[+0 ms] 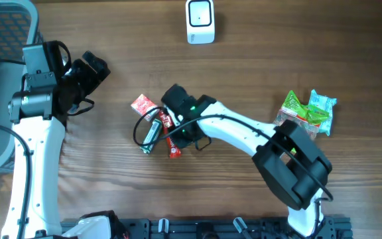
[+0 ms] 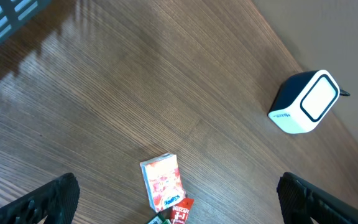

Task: Scan the item barcode
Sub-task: 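Reach the right gripper to the red Nescafe stick and grasp it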

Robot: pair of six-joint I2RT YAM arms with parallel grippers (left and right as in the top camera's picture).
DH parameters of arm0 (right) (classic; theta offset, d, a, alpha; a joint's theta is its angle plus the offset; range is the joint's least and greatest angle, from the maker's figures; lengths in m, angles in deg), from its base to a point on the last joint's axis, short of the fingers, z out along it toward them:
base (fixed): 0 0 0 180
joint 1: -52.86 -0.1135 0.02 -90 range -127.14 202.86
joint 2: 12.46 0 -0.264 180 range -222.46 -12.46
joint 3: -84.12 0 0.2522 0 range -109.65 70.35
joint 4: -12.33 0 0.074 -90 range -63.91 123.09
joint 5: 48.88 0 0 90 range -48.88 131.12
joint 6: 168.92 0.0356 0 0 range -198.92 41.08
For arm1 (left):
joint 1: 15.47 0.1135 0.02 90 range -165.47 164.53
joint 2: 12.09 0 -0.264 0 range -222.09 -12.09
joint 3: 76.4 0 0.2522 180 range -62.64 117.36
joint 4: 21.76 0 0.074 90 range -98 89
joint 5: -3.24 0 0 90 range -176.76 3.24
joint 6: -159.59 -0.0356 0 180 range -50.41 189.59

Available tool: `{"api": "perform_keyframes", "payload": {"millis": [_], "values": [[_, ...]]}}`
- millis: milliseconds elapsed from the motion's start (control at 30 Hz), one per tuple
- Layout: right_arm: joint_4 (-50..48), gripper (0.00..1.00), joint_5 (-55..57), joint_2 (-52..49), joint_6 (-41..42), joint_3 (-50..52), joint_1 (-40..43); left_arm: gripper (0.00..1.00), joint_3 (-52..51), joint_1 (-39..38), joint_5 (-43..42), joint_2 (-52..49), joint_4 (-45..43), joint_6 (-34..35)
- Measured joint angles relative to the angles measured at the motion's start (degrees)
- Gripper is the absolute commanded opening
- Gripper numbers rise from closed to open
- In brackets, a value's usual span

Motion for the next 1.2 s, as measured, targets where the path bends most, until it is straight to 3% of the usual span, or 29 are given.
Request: {"api": "perform_keyframes", "payload": {"millis": [200,400,500,767,1200], "values": [[-1.88,0.25,2.80,0.00,1.16,0.00,-1.18,1.00,0.00,0.00,0.00,0.00,0.00,0.00],[-4.17,0.60,2.60,0.00,1.75,0.00,-1.18,1.00,0.00,0.00,0.00,0.00,0.00,0.00],[-4.22,0.57,1.70,0.00,4.42,0.00,-1.18,1.00,0.00,0.00,0.02,0.00,0.00,0.00],[-3.91,0.30,1.09,0.00,13.31,0.00,-1.18,1.00,0.00,0.00,0.02,0.00,0.00,0.00],[-5.53,0.32,-2.29,0.00,18.32,1.90,-1.18,1.00,0.00,0.00,0.00,0.00,0.00,0.00]]}}
